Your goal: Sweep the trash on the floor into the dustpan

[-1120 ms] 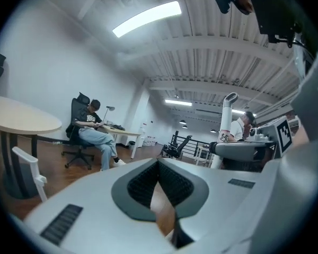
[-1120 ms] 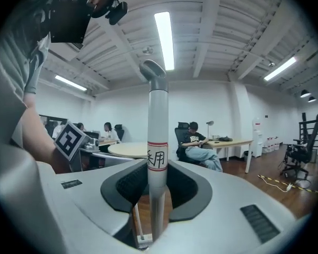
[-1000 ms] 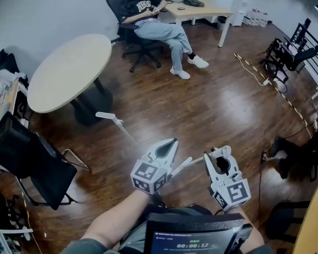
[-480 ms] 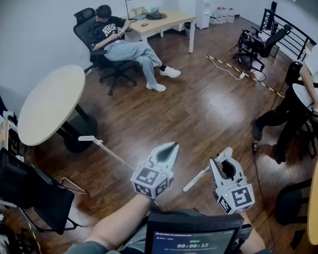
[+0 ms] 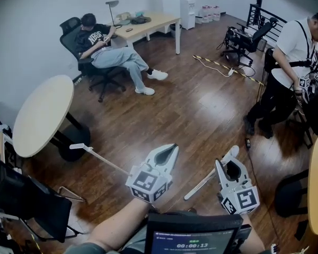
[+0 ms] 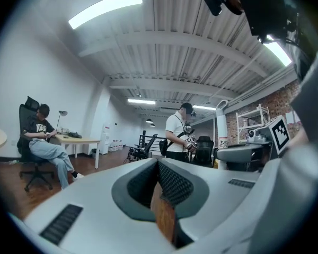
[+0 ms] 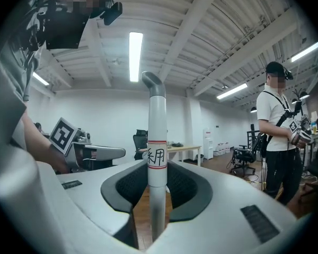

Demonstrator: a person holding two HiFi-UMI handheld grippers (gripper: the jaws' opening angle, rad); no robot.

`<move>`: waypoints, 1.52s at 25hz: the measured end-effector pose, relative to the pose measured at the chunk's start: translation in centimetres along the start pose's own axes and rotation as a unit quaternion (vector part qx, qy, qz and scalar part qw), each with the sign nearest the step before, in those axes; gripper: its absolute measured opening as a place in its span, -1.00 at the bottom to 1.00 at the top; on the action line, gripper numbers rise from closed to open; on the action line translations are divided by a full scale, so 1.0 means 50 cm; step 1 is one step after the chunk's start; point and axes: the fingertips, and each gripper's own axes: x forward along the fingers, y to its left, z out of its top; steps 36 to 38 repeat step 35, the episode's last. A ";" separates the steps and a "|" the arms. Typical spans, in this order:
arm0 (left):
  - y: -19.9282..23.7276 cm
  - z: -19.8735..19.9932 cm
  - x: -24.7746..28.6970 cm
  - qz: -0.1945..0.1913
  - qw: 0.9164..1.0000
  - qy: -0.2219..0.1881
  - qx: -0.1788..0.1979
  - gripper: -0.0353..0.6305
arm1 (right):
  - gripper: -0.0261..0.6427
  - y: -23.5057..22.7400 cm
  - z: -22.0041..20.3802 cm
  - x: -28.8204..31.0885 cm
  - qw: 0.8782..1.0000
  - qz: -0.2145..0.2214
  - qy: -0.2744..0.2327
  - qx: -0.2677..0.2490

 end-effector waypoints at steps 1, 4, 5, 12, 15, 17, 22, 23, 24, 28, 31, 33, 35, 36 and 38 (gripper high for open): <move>-0.007 0.004 0.001 -0.003 1.000 -0.003 0.000 -0.89 | -0.59 -0.004 0.000 -0.003 1.000 -0.002 0.003 0.002; -0.010 0.009 0.012 0.002 1.000 -0.004 -0.010 -0.89 | -0.59 -0.018 0.013 -0.006 1.000 -0.007 -0.005 0.005; -0.008 0.010 0.015 0.003 1.000 -0.003 -0.010 -0.89 | -0.59 -0.021 0.017 -0.007 1.000 -0.007 -0.007 0.006; 0.004 0.014 0.023 0.002 1.000 -0.002 -0.002 -0.89 | -0.59 -0.032 0.028 -0.006 1.000 -0.018 -0.017 0.003; 0.007 0.016 0.021 0.000 1.000 0.000 0.000 -0.89 | -0.59 -0.026 0.036 -0.004 1.000 -0.017 -0.021 -0.002; 0.006 0.017 0.022 -0.002 1.000 0.001 0.000 -0.89 | -0.59 -0.026 0.042 -0.003 1.000 -0.018 -0.022 -0.005; 0.006 0.014 0.024 -0.004 1.000 0.003 0.003 -0.89 | -0.59 -0.026 0.051 -0.005 0.999 -0.020 -0.024 -0.009; 0.006 0.012 0.024 -0.005 1.000 0.004 0.002 -0.89 | -0.59 -0.026 0.051 -0.004 0.999 -0.020 -0.024 -0.009; 0.006 0.010 0.025 -0.006 1.000 0.004 0.001 -0.89 | -0.59 -0.027 0.049 -0.004 0.999 -0.020 -0.024 -0.009; 0.007 0.007 0.027 -0.005 1.000 0.005 0.000 -0.89 | -0.59 -0.031 0.044 -0.004 1.000 -0.022 -0.020 -0.007; 0.009 0.011 0.027 -0.006 1.000 0.003 0.000 -0.89 | -0.59 -0.031 0.046 -0.003 0.999 -0.024 -0.019 -0.006; 0.009 0.012 0.028 -0.006 1.000 0.002 -0.002 -0.89 | -0.59 -0.032 0.047 -0.004 0.999 -0.026 -0.019 -0.006; 0.007 0.011 0.030 -0.006 1.000 0.003 -0.003 -0.89 | -0.59 -0.034 0.047 -0.006 0.999 -0.028 -0.018 -0.004; 0.007 0.011 0.030 -0.006 1.000 0.003 -0.003 -0.89 | -0.59 -0.034 0.047 -0.006 0.999 -0.028 -0.018 -0.004; 0.007 0.011 0.030 -0.006 1.000 0.003 -0.003 -0.89 | -0.59 -0.034 0.047 -0.006 0.999 -0.028 -0.018 -0.004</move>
